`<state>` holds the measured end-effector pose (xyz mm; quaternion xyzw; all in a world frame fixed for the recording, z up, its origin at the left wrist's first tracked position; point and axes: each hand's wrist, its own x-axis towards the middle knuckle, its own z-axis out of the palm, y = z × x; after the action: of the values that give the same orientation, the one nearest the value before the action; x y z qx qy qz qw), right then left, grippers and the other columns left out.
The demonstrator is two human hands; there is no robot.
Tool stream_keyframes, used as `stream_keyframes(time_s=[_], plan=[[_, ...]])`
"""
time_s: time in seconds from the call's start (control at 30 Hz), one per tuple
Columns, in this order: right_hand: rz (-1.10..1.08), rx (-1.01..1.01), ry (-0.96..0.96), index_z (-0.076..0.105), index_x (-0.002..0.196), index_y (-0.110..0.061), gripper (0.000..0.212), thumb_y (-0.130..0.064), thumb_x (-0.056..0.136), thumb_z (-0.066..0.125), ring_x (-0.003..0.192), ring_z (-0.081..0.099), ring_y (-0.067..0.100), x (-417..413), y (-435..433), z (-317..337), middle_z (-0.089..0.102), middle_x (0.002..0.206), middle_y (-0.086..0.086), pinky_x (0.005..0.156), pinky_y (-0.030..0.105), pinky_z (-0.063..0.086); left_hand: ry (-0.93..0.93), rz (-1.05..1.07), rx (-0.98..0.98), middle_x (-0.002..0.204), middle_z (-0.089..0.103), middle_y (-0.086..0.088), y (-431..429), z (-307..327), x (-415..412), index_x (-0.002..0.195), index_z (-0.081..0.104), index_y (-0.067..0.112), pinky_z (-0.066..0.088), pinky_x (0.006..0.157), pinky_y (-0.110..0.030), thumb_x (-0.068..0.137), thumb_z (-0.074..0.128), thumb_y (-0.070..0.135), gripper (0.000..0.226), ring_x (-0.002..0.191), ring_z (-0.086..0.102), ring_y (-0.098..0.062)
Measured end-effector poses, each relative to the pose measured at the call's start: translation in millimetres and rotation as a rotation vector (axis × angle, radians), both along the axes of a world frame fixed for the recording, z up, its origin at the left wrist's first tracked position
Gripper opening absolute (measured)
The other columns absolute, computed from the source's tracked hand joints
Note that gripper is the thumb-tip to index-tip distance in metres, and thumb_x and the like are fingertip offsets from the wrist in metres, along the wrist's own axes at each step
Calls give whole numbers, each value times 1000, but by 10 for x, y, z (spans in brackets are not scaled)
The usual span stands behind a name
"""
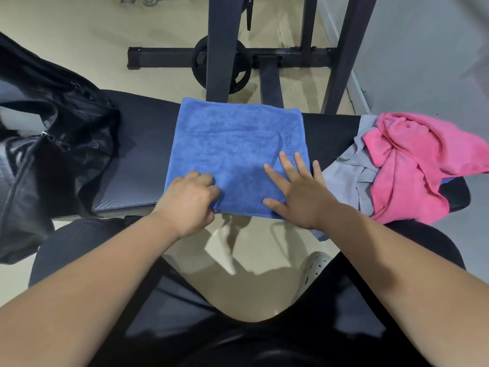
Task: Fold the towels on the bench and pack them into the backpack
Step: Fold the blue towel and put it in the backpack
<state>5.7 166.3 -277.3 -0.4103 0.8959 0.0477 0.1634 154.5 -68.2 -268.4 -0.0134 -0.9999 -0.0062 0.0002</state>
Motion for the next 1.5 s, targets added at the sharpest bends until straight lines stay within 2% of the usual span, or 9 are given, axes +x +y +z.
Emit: stream_keyframes(time_s=[0.13, 0.3, 0.5, 0.63, 0.73, 0.8, 1.03, 1.17, 1.5], plan=[[41, 156, 65, -9, 159, -37, 112, -95, 72, 30, 153, -7, 39, 167, -21, 176, -10, 168, 11, 118, 67, -3, -241, 26, -12, 74, 48, 5, -6, 182, 59, 66, 38, 23, 40, 55, -32, 67, 60, 19, 22, 68, 48, -26], [-50, -190, 189, 60, 120, -28, 84, -90, 78, 21, 130, 40, 27, 151, -259, 373, 50, 128, 2, 118, 60, 17, -150, 192, 95, 62, 47, 6, 5, 383, 16, 61, 39, 21, 28, 50, -30, 84, 53, 63, 50, 59, 47, -21], [-140, -122, -22, 16, 161, -34, 80, -76, 94, 25, 156, -4, 28, -338, -615, 243, -2, 170, 3, 124, 55, -1, -74, 304, 19, 123, 53, -6, -189, 338, -516, 120, 55, 16, 42, 89, -44, 94, 52, 54, 46, 114, 50, -33], [-232, -61, -34, 14, 161, -35, 71, -68, 99, 26, 156, 2, 27, -686, -730, 159, 3, 170, 2, 124, 53, 4, -224, 321, 65, 160, 27, -5, -376, 176, -828, 143, 40, 22, 29, 112, -54, 99, 40, 56, 55, 142, 31, -31], [-219, -122, 125, 45, 145, -31, 45, -45, 103, 36, 133, 37, 30, -935, -810, 162, 41, 149, 4, 102, 47, 33, -177, 350, 41, 142, 44, -5, -490, 175, -1034, 134, 47, 22, 37, 98, -51, 101, 36, 50, 44, 129, 40, -32], [-214, -149, 197, 54, 132, -25, 34, -26, 100, 41, 118, 44, 30, -1087, -879, 190, 49, 132, 3, 86, 40, 32, -118, 379, 25, 130, 50, -8, -558, 215, -1187, 129, 51, 19, 39, 92, -49, 102, 36, 42, 38, 119, 46, -34], [-178, -33, 183, 53, 127, -13, 38, -5, 91, 46, 113, 48, 31, -1413, -1099, 236, 51, 123, 9, 87, 40, 35, -207, 483, -77, 149, 37, -10, -781, 97, -1547, 155, 27, 17, 39, 92, -47, 92, 43, 20, 65, 123, 45, -39], [-132, -30, 197, 55, 97, -17, 19, -3, 88, 47, 100, 47, 29, -1539, -1154, 300, 42, 100, 5, 80, 38, 33, -133, 435, -142, 126, 52, -8, -869, 107, -1661, 130, 49, 14, 36, 88, -45, 86, 43, 16, 44, 111, 45, -36], [-153, -41, 150, 46, 101, -16, 20, -1, 88, 45, 86, 51, 29, -1661, -1189, 387, 54, 100, 7, 71, 39, 37, -126, 408, -81, 106, 48, -10, -916, 236, -1913, 105, 54, 13, 34, 93, -45, 83, 48, 10, 23, 108, 45, -33]])
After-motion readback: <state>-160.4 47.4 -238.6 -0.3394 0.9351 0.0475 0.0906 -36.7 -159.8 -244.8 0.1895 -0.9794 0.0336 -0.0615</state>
